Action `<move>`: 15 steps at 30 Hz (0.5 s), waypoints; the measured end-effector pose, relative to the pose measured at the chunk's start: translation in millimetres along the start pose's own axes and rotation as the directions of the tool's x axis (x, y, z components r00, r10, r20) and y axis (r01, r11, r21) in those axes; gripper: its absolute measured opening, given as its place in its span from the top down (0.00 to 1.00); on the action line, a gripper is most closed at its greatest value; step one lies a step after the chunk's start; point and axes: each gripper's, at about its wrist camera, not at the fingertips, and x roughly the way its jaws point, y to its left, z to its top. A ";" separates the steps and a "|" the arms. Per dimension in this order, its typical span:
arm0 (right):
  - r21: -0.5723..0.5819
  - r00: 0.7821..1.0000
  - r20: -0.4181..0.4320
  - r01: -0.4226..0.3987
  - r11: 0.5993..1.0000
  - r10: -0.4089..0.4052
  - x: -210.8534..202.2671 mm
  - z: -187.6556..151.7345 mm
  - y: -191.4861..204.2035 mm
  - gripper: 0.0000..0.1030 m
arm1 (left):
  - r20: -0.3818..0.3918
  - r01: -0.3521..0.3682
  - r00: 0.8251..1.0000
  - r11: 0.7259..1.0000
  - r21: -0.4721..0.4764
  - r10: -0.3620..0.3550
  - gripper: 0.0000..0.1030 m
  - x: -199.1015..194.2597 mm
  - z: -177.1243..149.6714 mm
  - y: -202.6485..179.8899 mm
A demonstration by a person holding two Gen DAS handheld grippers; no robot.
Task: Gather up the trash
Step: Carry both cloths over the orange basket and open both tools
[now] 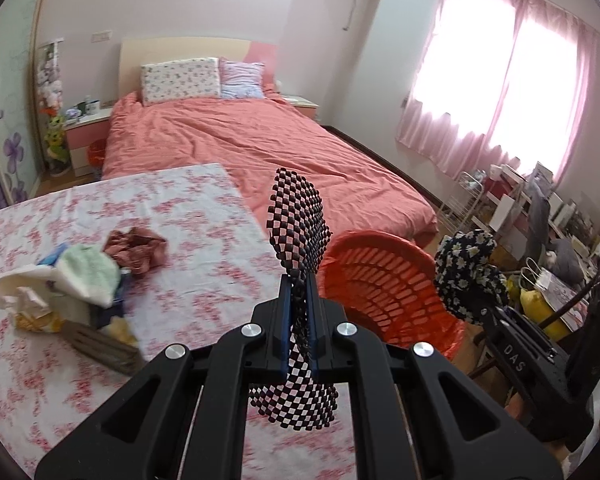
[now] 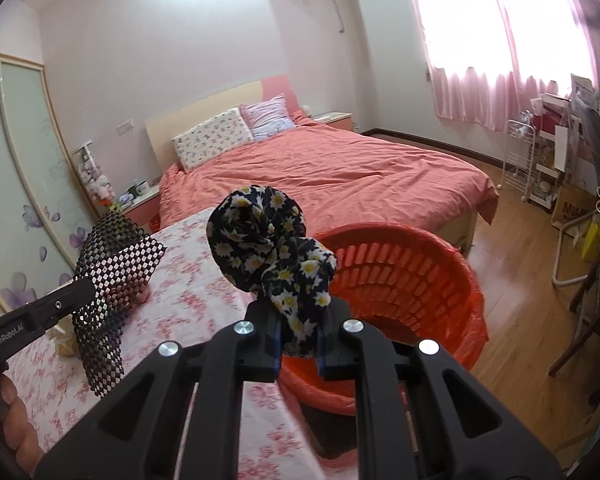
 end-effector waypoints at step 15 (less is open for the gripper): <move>0.105 0.998 -0.024 0.060 0.993 -0.057 28.8 3.2 -59.0 0.87 | -0.075 0.108 0.992 0.992 0.060 -0.104 0.93 58.0 5.3 -67.4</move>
